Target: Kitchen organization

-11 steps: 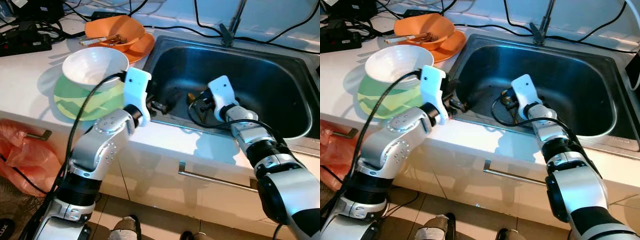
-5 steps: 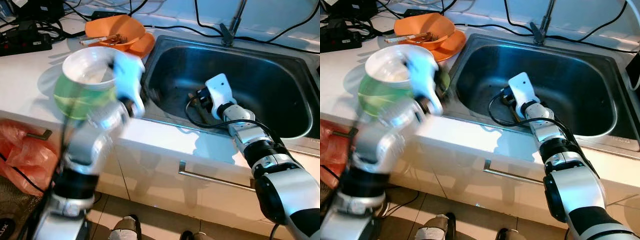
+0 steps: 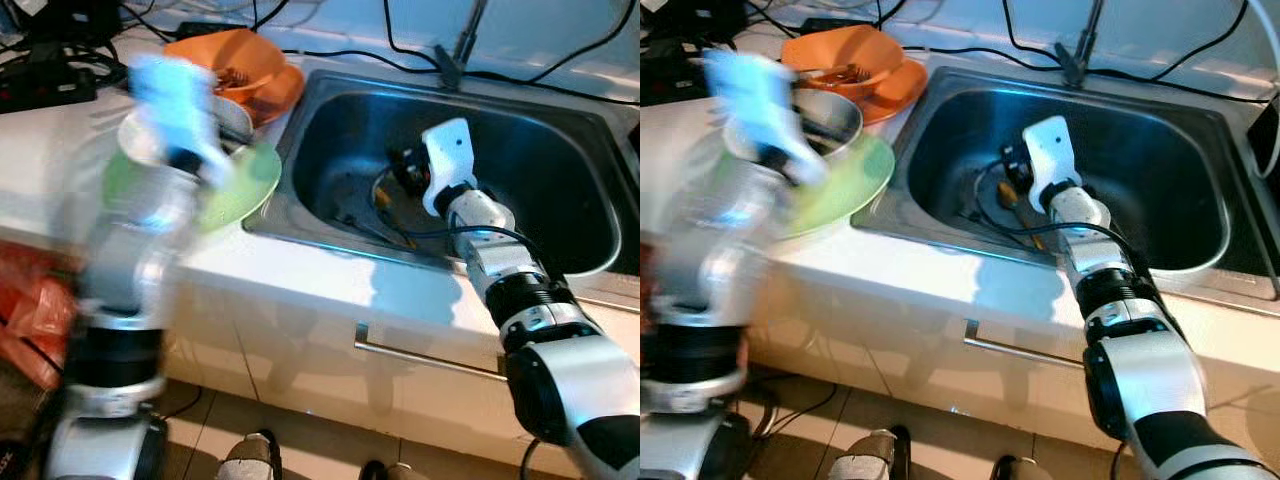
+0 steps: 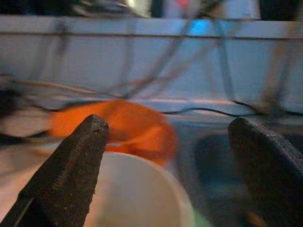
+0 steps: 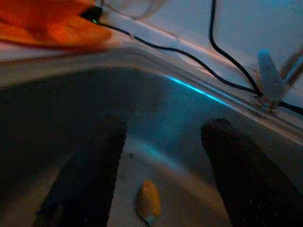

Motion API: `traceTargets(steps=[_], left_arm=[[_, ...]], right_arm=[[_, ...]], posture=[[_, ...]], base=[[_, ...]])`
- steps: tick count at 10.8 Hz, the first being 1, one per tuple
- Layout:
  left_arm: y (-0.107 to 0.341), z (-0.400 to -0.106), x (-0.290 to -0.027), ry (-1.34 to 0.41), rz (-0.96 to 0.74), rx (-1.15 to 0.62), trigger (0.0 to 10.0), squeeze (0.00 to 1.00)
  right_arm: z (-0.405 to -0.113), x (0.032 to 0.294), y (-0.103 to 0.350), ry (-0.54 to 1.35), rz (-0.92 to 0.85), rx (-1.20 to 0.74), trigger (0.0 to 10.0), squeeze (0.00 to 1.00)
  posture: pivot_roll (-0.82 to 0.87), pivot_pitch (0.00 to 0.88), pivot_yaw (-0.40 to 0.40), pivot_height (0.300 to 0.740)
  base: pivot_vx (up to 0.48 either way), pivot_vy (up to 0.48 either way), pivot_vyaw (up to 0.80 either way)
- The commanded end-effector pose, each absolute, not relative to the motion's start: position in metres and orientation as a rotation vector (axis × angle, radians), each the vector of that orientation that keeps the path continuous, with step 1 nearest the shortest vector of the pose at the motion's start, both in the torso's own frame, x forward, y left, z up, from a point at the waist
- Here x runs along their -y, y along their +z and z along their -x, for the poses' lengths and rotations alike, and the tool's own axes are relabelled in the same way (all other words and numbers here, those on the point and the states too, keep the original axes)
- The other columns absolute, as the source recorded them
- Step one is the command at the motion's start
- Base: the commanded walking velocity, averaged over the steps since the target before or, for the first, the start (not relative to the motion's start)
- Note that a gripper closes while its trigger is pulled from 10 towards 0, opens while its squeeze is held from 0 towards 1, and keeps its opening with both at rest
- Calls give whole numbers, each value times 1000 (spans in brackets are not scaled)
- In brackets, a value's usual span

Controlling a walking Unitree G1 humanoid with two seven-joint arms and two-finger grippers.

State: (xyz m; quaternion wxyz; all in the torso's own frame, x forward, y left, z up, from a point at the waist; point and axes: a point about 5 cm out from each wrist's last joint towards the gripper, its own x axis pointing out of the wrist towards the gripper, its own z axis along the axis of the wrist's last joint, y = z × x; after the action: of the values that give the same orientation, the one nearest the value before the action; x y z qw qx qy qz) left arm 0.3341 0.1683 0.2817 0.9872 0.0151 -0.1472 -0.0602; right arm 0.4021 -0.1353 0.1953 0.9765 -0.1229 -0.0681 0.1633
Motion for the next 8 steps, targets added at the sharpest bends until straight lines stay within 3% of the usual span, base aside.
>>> traceTargets(steps=[1, 3, 6, 8], left_arm=[[281, -332, -193, 11, -54, 293, 10000, 0], [268, -334, -220, 123, -74, 199, 10000, 0], [268, -337, -235, 196, -83, 164, 10000, 0], [254, -343, -237, 196, 31, 68, 10000, 0]], right_arm=[[-399, 129, 196, 381, 213, 153, 10000, 0], [-392, 114, 199, 471, 168, 183, 10000, 0], [-383, 108, 197, 520, 141, 196, 10000, 0], [-378, 103, 199, 542, 135, 208, 10000, 0]], posture=[[228, 135, -26, 740], [229, 136, -21, 740], [227, 125, -10, 740], [225, 121, -11, 740]], base=[[0, 0, 0], [0, 0, 0], [0, 0, 0], [0, 0, 0]])
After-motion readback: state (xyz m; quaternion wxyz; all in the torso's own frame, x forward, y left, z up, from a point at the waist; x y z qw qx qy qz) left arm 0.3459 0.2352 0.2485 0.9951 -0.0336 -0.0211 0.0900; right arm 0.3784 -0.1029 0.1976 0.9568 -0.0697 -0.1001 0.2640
